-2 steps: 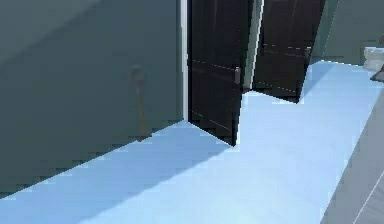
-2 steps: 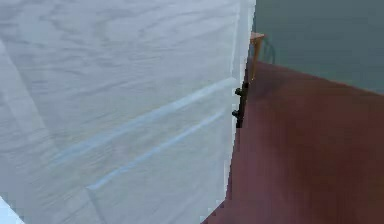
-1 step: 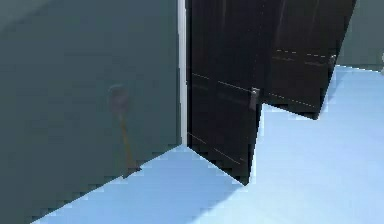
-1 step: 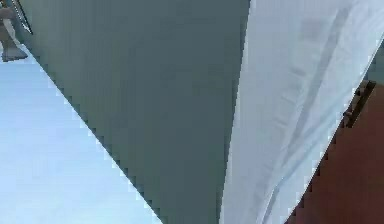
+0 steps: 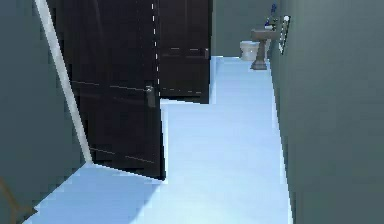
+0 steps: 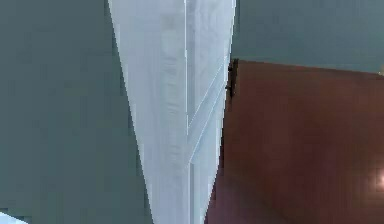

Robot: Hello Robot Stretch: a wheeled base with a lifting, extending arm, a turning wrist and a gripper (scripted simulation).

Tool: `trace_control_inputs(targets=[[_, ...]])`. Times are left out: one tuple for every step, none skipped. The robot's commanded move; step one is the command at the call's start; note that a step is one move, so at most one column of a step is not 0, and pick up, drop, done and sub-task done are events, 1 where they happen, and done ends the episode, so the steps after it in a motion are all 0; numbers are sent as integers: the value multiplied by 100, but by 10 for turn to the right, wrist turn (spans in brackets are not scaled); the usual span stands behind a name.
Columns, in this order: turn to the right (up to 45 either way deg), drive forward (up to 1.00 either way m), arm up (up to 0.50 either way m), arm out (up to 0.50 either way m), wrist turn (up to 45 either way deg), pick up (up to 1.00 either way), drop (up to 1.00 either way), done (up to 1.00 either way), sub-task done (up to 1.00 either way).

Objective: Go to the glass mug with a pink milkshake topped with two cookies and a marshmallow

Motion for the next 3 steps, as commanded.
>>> trace_control_inputs(targets=[[0,100,0,0,0,0,0,0,0],[120,0,0,0,0,0,0,0,0],[0,15,0,0,0,0,0,0,0]])
